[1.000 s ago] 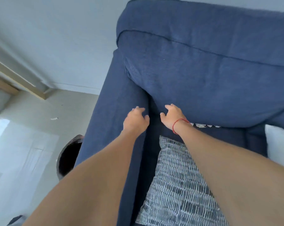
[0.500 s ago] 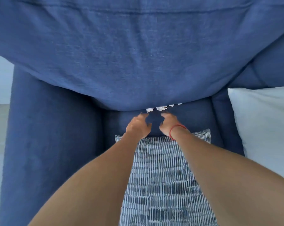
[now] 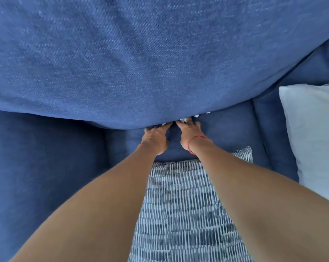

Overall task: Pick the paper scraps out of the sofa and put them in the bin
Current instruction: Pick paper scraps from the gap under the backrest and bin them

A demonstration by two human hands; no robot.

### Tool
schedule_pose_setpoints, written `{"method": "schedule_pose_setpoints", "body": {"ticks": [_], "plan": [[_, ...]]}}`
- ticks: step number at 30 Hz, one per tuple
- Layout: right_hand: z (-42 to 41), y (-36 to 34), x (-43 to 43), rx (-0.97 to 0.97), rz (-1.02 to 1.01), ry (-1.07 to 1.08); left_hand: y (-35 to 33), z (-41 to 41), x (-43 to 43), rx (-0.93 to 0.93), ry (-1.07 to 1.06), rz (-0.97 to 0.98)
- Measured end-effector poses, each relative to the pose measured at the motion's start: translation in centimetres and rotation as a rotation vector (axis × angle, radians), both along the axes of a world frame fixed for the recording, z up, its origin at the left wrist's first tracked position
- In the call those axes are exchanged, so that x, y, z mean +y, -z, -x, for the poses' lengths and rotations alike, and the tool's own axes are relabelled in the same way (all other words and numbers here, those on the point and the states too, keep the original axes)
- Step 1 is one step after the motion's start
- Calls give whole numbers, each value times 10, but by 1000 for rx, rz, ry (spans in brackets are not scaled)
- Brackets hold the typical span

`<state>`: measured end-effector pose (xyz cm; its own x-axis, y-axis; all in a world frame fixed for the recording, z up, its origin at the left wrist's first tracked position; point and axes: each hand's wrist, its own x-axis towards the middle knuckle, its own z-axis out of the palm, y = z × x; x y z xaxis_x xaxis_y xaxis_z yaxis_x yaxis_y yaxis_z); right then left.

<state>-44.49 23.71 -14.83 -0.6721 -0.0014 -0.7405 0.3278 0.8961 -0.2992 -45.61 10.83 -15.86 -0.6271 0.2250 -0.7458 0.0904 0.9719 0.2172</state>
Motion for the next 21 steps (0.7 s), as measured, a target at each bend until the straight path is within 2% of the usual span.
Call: {"method": "schedule_pose_setpoints", "body": {"ticks": [5,10,14,17,21], "plan": [[4,6,-3,-27,-35,-24,-4,9,5,-4,73,41],[1,3,0,56,-56,-47,-9,2,3,59,1,-5],[-14,-6,0,136,-12,-6,-28,-27,-1,127,-203,-72],[-34,-23,-6,114,1,80,-46,-60,-9,111,-406,-132],[-56,-62,-22,198,2,121,-72,-90,-26,121,-575,-171]]}}
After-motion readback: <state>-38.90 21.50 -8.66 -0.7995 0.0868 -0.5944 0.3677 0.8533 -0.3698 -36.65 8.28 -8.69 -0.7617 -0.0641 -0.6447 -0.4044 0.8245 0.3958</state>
